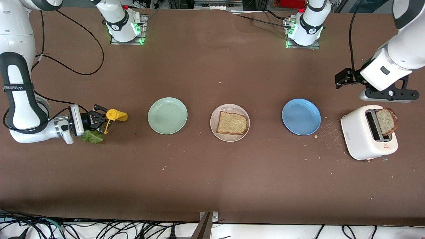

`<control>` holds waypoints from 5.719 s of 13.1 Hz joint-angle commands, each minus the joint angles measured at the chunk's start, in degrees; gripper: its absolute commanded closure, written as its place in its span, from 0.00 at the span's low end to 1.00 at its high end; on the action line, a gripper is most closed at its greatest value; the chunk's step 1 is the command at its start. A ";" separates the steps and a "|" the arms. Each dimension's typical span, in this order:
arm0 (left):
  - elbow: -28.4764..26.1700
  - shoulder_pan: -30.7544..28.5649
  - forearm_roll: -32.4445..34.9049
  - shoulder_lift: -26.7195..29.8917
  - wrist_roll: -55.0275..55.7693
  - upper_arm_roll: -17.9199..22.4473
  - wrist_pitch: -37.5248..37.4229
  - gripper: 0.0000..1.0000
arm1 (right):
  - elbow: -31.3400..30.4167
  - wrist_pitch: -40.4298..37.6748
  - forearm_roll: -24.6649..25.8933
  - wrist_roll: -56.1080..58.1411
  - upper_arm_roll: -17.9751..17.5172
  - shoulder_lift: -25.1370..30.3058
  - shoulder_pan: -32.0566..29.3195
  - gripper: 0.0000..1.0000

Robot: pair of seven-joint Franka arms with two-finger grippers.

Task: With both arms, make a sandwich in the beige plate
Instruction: 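Carry the mustard bottle back beside the lettuce leaf, then set down the mustard bottle while the left gripper reaches the toaster, then open the right gripper and move it over the lettuce leaf, then lower the right gripper and grasp the lettuce leaf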

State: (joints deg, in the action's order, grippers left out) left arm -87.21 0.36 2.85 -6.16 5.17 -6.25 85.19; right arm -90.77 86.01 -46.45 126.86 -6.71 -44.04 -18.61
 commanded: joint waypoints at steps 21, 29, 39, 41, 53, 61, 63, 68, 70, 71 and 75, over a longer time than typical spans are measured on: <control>-4.37 -5.37 -1.00 -2.37 -13.35 8.71 14.83 0.00 | -0.20 1.70 -1.45 -4.32 -1.03 -7.20 -2.39 0.17; -4.02 -3.35 -1.18 -2.28 -15.01 8.97 14.83 0.00 | 1.37 0.21 5.48 -19.88 2.57 0.71 -2.57 0.07; -3.58 -3.61 -1.18 -3.24 -14.40 8.80 15.10 0.00 | 16.14 4.96 24.98 -49.90 3.19 5.80 0.15 0.03; -3.32 -3.87 -1.27 -4.12 -14.40 8.97 15.88 0.00 | 16.59 5.22 29.55 -58.09 3.10 9.66 1.91 0.03; -3.49 -4.14 -1.18 -5.27 -14.66 8.62 14.93 0.00 | 14.92 9.43 42.39 -82.30 2.93 18.47 10.88 0.01; -1.39 -4.05 -1.09 -4.74 -14.66 6.69 10.79 0.00 | -9.99 40.41 47.77 -76.95 6.27 20.13 10.62 0.01; -1.39 -4.22 -1.00 -4.74 -14.75 6.69 10.79 0.00 | -17.57 48.08 47.77 -72.31 6.18 21.45 10.62 0.01; -1.39 -4.14 -1.18 -5.09 -13.78 6.69 10.97 0.00 | -29.01 60.39 47.86 -63.95 5.39 22.95 11.23 0.01; -1.39 -4.31 -1.18 -5.27 -13.70 6.69 11.40 0.00 | -29.64 65.05 47.94 -62.00 5.47 21.99 11.23 0.01; -1.39 -4.31 -1.09 -5.27 -13.69 6.78 12.01 0.00 | -29.73 67.34 47.86 -61.12 5.56 20.33 11.06 0.01; -1.39 -4.40 -1.09 -5.36 -13.35 6.78 12.54 0.00 | -30.52 74.65 47.77 -59.36 5.83 15.31 10.44 0.01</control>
State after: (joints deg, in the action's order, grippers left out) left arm -89.30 -3.98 3.21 -11.23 -8.36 0.42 97.11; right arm -120.64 158.49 0.52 66.36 -0.83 -27.31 -7.56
